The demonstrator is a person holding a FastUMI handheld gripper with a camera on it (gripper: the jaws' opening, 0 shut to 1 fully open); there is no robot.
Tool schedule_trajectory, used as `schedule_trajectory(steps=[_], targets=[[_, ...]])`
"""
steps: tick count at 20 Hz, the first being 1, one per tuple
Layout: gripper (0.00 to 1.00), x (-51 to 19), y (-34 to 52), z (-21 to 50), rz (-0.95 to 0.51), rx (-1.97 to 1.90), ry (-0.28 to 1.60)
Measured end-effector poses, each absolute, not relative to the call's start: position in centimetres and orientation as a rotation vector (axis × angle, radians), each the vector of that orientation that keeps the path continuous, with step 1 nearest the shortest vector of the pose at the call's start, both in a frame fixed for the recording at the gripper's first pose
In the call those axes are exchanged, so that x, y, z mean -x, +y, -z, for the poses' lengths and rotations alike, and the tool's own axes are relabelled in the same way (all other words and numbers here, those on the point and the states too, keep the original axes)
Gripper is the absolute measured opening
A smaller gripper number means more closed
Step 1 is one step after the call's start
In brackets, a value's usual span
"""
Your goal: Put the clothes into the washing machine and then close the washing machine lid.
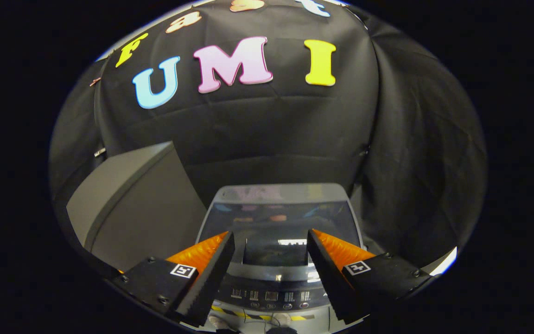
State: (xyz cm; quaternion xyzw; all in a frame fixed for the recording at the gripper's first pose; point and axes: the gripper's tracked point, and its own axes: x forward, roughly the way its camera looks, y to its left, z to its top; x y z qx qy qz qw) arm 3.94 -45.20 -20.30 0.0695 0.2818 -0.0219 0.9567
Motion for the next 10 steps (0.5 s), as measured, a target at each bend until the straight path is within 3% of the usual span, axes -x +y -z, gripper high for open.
schedule_trajectory(steps=[10], targets=[[1.0,-8.3,-43.8,6.3,0.017,-0.135,0.233]])
